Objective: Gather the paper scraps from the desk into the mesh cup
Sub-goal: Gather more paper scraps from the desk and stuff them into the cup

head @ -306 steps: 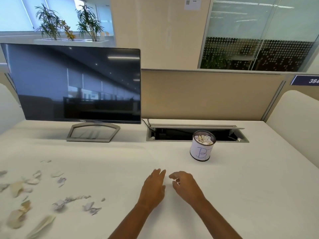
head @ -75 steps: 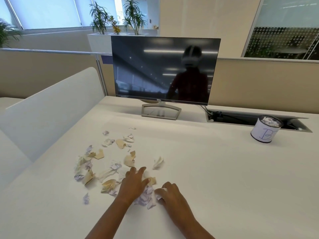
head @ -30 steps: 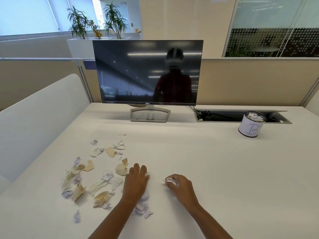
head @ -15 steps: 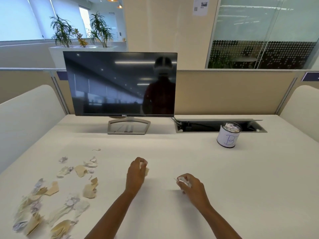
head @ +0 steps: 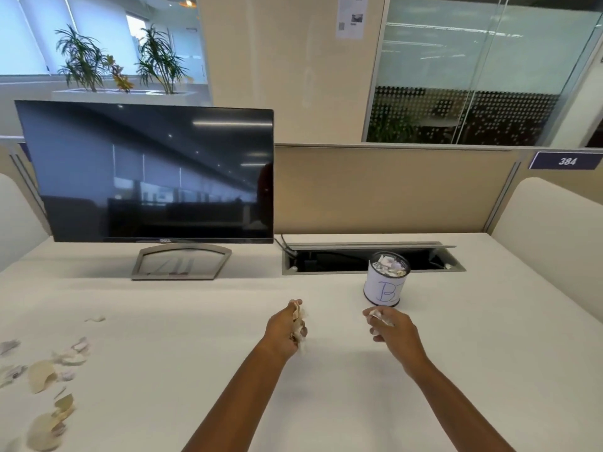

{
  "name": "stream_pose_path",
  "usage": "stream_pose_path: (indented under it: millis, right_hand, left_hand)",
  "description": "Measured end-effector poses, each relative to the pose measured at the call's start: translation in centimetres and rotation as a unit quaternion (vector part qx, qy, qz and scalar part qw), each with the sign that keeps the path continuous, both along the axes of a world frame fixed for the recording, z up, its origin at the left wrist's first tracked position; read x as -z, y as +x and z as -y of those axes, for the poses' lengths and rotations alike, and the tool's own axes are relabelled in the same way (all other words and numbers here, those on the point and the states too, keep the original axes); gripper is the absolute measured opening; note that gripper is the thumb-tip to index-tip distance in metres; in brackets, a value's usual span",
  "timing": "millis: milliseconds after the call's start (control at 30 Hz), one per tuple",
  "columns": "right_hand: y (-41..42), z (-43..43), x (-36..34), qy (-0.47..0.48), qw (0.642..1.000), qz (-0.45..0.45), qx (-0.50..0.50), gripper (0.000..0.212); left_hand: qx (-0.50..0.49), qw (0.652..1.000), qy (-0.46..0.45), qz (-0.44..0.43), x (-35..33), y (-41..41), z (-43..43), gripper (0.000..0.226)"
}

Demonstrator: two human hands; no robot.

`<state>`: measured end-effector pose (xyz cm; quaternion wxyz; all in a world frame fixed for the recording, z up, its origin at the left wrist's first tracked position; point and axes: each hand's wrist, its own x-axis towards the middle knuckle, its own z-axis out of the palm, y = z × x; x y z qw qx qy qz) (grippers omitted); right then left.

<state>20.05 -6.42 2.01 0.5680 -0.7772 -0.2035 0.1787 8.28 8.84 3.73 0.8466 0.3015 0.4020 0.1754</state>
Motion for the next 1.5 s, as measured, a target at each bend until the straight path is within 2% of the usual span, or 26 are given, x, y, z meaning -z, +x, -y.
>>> stream_pose_path:
  millis: [133,300,433,600,700,767,900,933,1033,1067,1100,1200,1233,1433,1500]
  right_hand:
    - [4.9,-0.3,-1.4,-0.005,0.998,0.016,0.053,0.012]
    - [9.9,-2.4,-4.1,-0.033,0.988,0.128,0.082,0.013]
    - [12.3,-4.3,-4.6,-0.071,0.973,0.211,0.063,0.02]
    - [13.2,-5.5,-3.0,-0.186,0.948,0.257,-0.014,0.029]
    - [12.8,-4.7,-2.2,-0.204,0.941,0.264,-0.058,0.045]
    - [12.5,-3.8,-1.5,-0.222,0.923,0.306,-0.066,0.052]
    - [11.6,-2.6,0.0,-0.313,0.873,0.363,-0.088,0.06]
    - [11.3,-2.4,0.1,-0.336,0.861,0.368,-0.1,0.068]
    - [11.2,-2.4,-0.4,-0.371,0.828,0.402,-0.122,0.123]
    - [11.3,-2.5,-0.6,-0.376,0.823,0.407,-0.124,0.129]
    - [11.5,-2.7,-0.7,-0.381,0.818,0.412,-0.129,0.124]
    - [12.4,-3.3,-0.8,-0.39,0.815,0.402,-0.151,0.082]
    - [12.6,-3.4,-0.8,-0.397,0.815,0.391,-0.161,0.075]
    - [13.7,-4.1,-1.6,-0.431,0.794,0.375,-0.206,0.067]
    - [13.9,-4.0,-1.9,-0.432,0.796,0.36,-0.225,0.063]
  left_hand:
    - [0.0,1.0,-0.015,-0.01,0.0,3.3,1.0,0.029]
    - [-0.006,1.0,-0.023,-0.009,0.2,6.7,1.4,0.029]
    - [-0.01,1.0,-0.024,-0.01,0.4,8.6,1.5,0.027]
    - [-0.012,0.999,-0.03,-0.001,0.5,10.5,1.5,0.018]
    - [-0.017,0.999,-0.035,-0.002,0.7,11.7,1.6,0.031]
    - [-0.018,0.999,-0.04,-0.002,0.9,12.4,1.7,0.034]
    - [-0.022,0.999,-0.039,0.004,1.2,13.5,1.8,0.021]
    - [-0.019,0.999,-0.039,0.003,1.2,13.8,1.9,0.018]
    - [-0.02,0.999,-0.033,-0.011,1.0,14.6,1.9,0.026]
    - [-0.024,0.999,-0.033,-0.008,0.7,14.9,1.9,0.025]
    - [-0.029,0.999,-0.031,-0.001,0.4,15.2,2.0,0.022]
    - [-0.043,0.999,-0.014,0.004,-0.3,16.0,2.0,0.033]
    - [-0.046,0.999,-0.007,0.002,-0.4,16.2,2.0,0.034]
    - [-0.048,0.999,0.006,0.002,-1.7,17.6,2.0,0.02]
    - [-0.045,0.999,0.018,0.0,-2.2,18.2,2.1,0.029]
